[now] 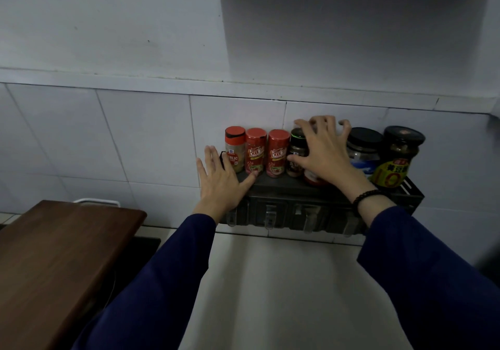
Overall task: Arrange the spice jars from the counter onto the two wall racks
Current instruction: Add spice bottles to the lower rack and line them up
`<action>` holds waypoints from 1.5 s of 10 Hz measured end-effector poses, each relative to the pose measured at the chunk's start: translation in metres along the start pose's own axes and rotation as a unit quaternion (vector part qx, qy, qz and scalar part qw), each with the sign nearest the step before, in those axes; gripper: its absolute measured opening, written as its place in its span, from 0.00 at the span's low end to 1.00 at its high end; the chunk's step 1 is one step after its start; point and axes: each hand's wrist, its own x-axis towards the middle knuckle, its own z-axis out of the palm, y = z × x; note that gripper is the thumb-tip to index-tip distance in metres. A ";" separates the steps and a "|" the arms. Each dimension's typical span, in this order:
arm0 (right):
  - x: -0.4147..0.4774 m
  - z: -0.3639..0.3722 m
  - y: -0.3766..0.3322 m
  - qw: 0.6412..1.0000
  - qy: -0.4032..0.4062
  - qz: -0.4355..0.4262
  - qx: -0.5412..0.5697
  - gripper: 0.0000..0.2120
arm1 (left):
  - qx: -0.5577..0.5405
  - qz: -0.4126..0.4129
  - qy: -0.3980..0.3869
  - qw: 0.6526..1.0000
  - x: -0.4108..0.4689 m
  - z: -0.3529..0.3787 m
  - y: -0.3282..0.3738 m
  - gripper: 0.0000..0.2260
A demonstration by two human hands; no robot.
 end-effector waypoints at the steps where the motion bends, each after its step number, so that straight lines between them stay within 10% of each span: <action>1: 0.003 -0.002 0.010 1.000 -0.022 0.013 0.003 0.29 | 0.001 0.001 -0.002 1.000 0.000 0.000 0.000 0.42; 4: 0.003 -0.004 0.016 0.997 -0.053 0.008 0.059 0.28 | 0.004 0.001 -0.005 1.000 0.000 -0.001 0.000 0.42; 7: -0.066 -0.006 0.006 0.936 0.205 0.128 0.256 0.09 | 0.009 -0.001 -0.002 1.000 0.000 0.000 0.000 0.42; 8: -0.075 0.010 0.005 0.947 0.023 0.158 0.280 0.12 | 0.010 -0.002 -0.001 1.000 -0.001 -0.001 0.001 0.42; 10: -0.070 0.017 0.007 0.940 -0.072 0.178 0.280 0.13 | -0.003 -0.002 -0.001 1.000 -0.002 -0.002 0.001 0.42; 11: -0.073 0.017 0.008 0.927 -0.031 0.183 0.326 0.09 | -0.014 -0.005 0.007 1.000 -0.003 -0.003 0.002 0.42; 12: -0.082 0.014 0.011 0.897 0.183 0.239 0.323 0.09 | -0.029 -0.005 0.023 0.999 -0.003 0.000 0.001 0.43; 13: -0.086 0.007 0.022 0.829 0.287 0.355 0.324 0.27 | -0.051 0.001 0.062 0.997 -0.007 0.000 0.004 0.43; 15: -0.079 0.014 0.054 0.744 0.164 0.425 0.489 0.43 | -0.145 0.093 0.182 0.968 -0.027 -0.010 0.053 0.34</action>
